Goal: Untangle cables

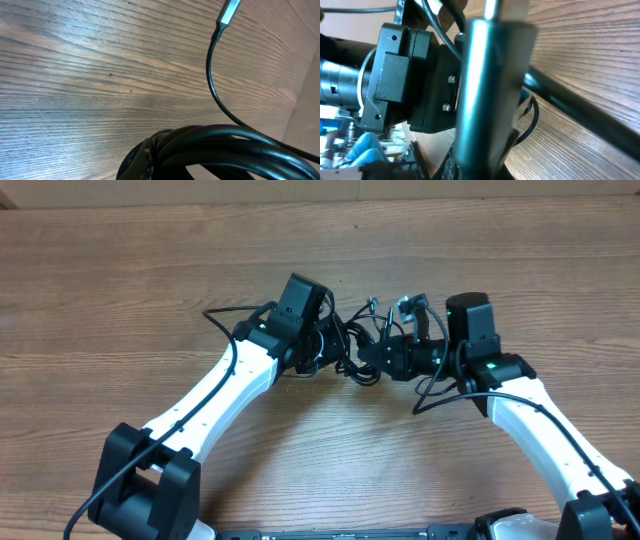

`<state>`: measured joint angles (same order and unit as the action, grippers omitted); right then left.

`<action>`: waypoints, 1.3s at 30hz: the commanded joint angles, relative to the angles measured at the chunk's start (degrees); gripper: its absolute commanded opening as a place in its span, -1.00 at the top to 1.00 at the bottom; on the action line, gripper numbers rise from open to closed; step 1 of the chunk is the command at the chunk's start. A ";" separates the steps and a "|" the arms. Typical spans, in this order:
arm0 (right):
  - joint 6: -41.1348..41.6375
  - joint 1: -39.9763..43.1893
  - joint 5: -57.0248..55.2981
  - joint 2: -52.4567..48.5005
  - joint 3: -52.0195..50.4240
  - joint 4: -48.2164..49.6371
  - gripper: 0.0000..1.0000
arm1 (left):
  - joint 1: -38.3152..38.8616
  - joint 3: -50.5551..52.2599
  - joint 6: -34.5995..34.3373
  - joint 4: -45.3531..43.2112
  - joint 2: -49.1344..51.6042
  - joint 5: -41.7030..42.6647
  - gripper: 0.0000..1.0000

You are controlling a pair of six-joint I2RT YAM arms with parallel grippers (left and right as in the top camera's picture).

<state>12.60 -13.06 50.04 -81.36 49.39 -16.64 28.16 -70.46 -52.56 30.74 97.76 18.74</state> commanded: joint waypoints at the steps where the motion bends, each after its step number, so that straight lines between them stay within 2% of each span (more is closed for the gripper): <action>1: 2.69 1.51 17.00 3.41 0.57 1.25 0.92 | -3.32 0.22 -1.20 0.70 2.32 -16.15 0.92; 2: 3.41 1.75 17.00 3.41 0.57 1.88 0.87 | -3.32 0.22 -1.20 0.83 2.32 -16.13 0.92; 5: 4.85 1.88 16.74 3.41 0.57 3.17 0.49 | -3.32 0.22 -1.27 0.90 2.32 -15.30 0.92; 6: 4.83 1.88 15.39 3.39 0.55 3.04 0.43 | -3.32 0.22 -1.27 0.74 2.32 -14.43 0.91; 10: 4.81 1.81 5.01 2.80 0.50 0.70 0.34 | -3.34 0.22 -3.63 0.68 2.32 -13.60 0.91; 14: 5.03 1.81 -7.28 1.75 0.50 -1.99 0.10 | -3.39 0.22 -4.94 0.72 2.32 -13.60 0.92; 22: 4.98 0.13 -20.26 -1.53 0.50 -3.23 -0.05 | -3.32 0.22 -4.59 0.74 2.32 -13.14 0.92; 24: 4.55 -1.86 -22.51 -2.12 0.50 -2.71 -0.13 | -3.32 0.22 -2.47 0.74 2.32 -12.28 0.92; 27: 0.37 -6.62 -29.20 -2.47 0.50 -1.29 -0.13 | -2.78 0.22 3.10 0.44 2.32 -12.09 0.91; 33: -2.60 -15.56 -49.09 -2.71 0.50 1.60 -0.12 | -1.70 0.22 21.03 -3.69 2.32 -11.58 0.91; 36: -2.60 -17.73 -51.19 -2.73 0.50 2.80 -0.09 | -1.38 0.22 27.26 -5.42 2.32 -10.78 0.92; 39: -2.21 -18.49 -53.07 -2.80 0.50 3.52 0.05 | -1.01 0.22 32.11 -6.97 2.32 -8.00 0.91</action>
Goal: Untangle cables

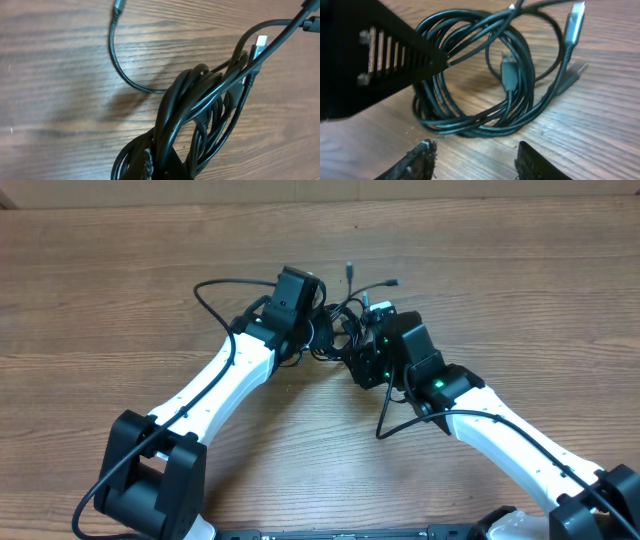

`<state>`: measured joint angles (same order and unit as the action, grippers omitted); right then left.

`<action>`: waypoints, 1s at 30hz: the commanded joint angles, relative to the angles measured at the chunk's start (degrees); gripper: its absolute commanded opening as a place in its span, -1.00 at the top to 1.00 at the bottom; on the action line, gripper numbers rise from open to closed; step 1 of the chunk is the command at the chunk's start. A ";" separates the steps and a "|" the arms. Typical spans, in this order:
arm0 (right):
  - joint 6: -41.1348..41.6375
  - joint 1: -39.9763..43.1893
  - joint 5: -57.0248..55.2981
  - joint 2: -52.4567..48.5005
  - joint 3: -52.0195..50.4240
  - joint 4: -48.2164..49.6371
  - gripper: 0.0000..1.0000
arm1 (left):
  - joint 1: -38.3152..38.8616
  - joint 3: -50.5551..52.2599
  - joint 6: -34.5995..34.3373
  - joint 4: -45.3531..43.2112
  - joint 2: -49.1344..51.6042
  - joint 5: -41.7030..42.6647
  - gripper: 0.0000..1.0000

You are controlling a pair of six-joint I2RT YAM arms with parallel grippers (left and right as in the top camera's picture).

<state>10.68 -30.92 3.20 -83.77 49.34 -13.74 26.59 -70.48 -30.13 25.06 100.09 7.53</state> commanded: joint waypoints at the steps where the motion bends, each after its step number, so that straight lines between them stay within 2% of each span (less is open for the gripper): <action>1: 0.57 -0.63 -7.21 -0.50 0.55 0.59 0.11 | 0.66 0.24 10.88 -1.84 -0.02 4.42 0.91; 8: 10.60 -0.63 -8.66 -1.44 0.55 1.25 0.17 | 0.83 0.24 12.11 -4.76 -0.02 9.62 0.91; 13: 11.87 -0.50 -7.26 -1.55 0.55 1.42 0.26 | 0.90 0.24 12.09 -5.01 -0.02 13.46 0.91; 22: 11.89 -0.46 -15.96 -5.86 0.55 2.34 0.30 | 1.42 0.24 12.13 -4.96 -0.02 18.69 0.91; 30: 11.80 -0.46 -23.96 -7.06 0.55 3.78 0.21 | 1.64 0.24 11.91 -5.01 -0.02 25.20 0.91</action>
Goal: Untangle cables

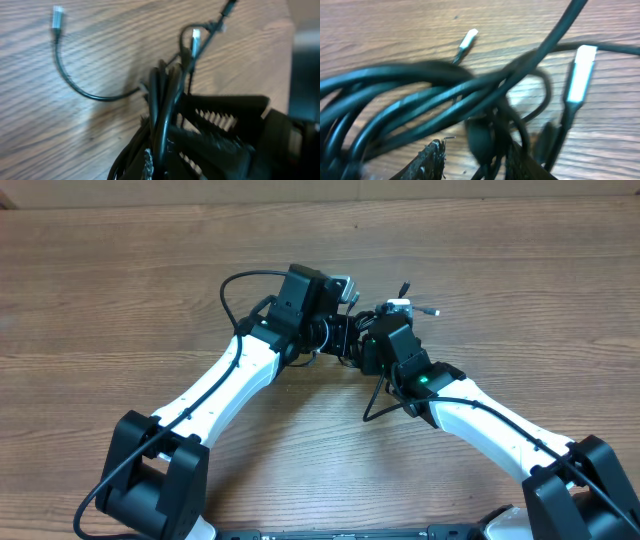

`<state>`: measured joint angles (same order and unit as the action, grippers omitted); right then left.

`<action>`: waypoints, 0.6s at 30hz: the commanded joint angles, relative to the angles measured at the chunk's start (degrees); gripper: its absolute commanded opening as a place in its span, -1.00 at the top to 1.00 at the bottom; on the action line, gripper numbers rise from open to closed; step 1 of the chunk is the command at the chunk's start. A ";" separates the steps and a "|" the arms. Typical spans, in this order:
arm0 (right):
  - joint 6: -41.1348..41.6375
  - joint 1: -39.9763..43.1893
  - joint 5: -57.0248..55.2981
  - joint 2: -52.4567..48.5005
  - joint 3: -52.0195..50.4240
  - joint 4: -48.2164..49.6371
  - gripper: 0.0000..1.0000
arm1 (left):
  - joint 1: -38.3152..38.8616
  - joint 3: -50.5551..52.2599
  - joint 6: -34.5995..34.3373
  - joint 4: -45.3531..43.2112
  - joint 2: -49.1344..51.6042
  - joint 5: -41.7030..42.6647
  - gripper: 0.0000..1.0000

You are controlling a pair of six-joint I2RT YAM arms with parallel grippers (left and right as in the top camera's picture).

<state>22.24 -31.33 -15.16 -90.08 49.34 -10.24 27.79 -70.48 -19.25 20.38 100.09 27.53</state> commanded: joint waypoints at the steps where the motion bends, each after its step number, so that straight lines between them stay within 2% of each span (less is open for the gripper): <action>1: 0.24 -0.04 -5.64 -0.98 0.55 0.31 0.21 | 0.42 0.24 0.98 -0.33 -0.02 5.73 0.91; 9: 0.26 -0.22 -5.33 -5.73 0.55 0.13 0.19 | 0.42 0.24 0.81 -0.61 -0.04 6.16 0.92; 11: 0.31 -0.22 -5.33 -6.54 0.55 0.35 0.34 | 0.42 0.24 0.81 -0.98 -0.04 7.17 0.92; 14: 0.44 -0.04 -5.33 -7.13 0.55 0.79 0.85 | 0.42 0.24 0.83 -1.14 -0.04 8.07 0.92; 15: 0.57 0.02 -5.31 -7.13 0.55 0.90 0.92 | 0.42 0.24 0.83 -1.14 -0.04 8.04 0.91; 18: 0.50 0.00 -3.41 -6.73 0.59 1.84 0.92 | 0.31 0.24 0.85 -1.18 -0.04 7.67 0.92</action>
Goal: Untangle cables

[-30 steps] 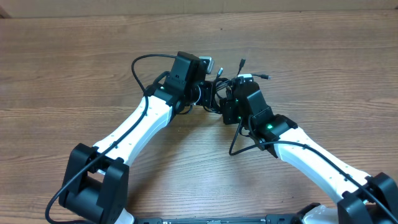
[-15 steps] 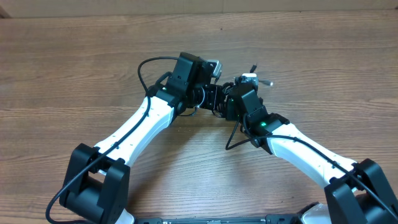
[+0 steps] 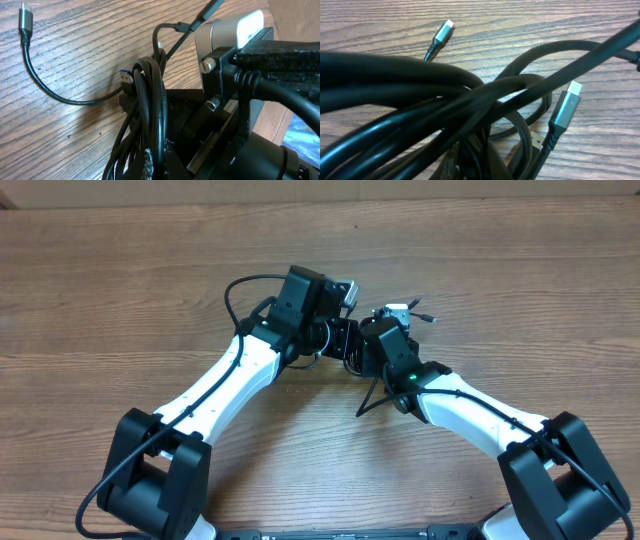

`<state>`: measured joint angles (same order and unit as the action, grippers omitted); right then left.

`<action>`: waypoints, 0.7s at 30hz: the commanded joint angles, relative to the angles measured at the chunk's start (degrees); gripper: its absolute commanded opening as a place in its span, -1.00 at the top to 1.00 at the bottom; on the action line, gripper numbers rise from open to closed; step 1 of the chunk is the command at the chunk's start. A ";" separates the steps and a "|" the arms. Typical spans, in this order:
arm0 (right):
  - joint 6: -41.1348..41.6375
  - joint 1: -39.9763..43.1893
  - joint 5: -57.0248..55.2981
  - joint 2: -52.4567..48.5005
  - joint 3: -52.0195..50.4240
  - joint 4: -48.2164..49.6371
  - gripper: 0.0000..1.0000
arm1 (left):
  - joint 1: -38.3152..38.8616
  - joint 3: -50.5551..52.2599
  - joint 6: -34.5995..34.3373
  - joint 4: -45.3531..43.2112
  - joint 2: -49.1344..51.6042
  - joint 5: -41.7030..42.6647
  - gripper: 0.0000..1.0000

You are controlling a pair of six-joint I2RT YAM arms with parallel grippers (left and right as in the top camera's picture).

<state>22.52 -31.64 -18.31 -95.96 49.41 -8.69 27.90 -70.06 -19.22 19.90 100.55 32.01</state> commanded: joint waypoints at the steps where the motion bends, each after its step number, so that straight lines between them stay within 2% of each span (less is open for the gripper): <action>1: 0.24 0.31 0.57 -0.57 0.59 0.28 0.92 | 0.11 -0.17 0.81 -0.70 -0.50 2.47 0.92; 4: 0.28 0.33 3.93 1.38 0.61 -0.70 0.92 | -0.35 -0.17 0.46 -0.66 -0.50 -1.60 0.91; 11: 4.74 0.33 9.49 12.13 0.59 -9.40 0.92 | -0.87 -0.17 -7.17 -0.57 -0.48 -16.15 0.92; 17: 4.70 0.31 19.65 21.53 0.59 -13.35 0.92 | -0.85 -0.17 -9.55 -0.46 -0.48 -17.57 0.91; 21: 4.72 0.33 26.01 24.96 0.59 -12.57 0.92 | -0.85 -0.17 -9.55 -0.15 -0.48 -17.57 0.91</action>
<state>26.74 -30.92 -1.52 -74.65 49.41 -22.37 27.68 -70.06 -27.05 19.84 100.51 19.49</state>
